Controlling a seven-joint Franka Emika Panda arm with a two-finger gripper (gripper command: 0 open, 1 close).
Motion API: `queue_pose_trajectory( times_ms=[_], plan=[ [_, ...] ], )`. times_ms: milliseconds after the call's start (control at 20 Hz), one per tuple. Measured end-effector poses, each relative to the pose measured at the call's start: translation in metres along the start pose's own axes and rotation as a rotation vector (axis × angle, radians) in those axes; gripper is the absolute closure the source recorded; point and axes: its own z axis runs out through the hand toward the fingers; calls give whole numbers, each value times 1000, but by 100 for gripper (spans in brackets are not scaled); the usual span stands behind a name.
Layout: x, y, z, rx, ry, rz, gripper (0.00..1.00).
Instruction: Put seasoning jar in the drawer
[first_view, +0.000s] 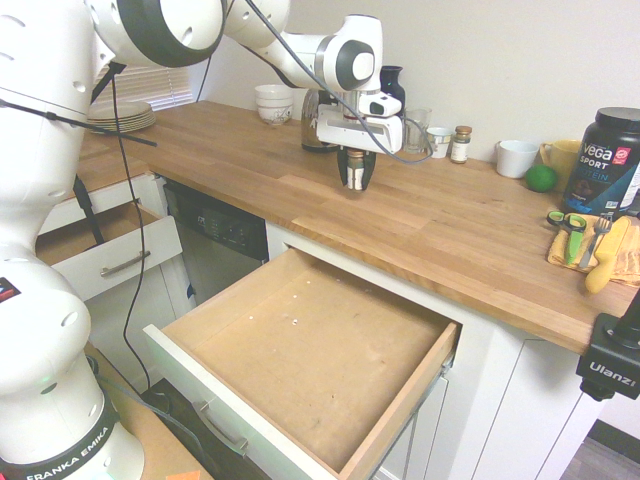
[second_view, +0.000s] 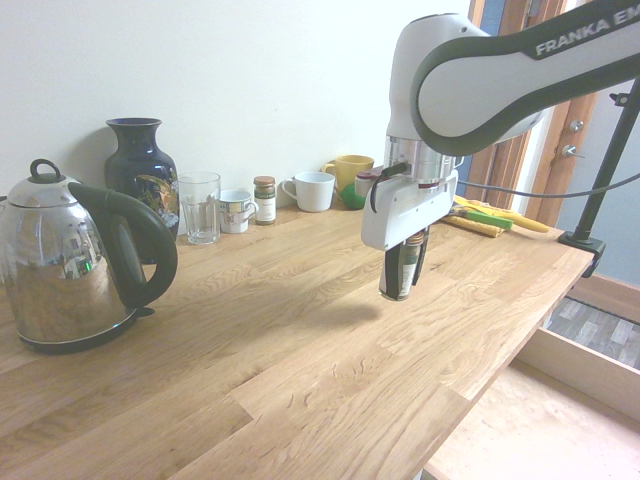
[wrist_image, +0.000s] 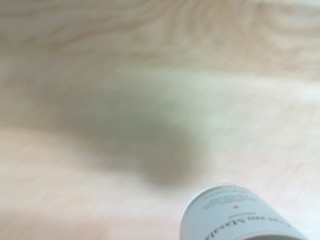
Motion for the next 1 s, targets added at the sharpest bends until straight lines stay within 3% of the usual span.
queue_pose_trajectory(
  times_ms=[300, 1000],
  plan=[
    [-50, 31, -6, 20, 9, 47, 100],
    [-150, 178, 27, 33, 18, 161, 100]
  ],
)
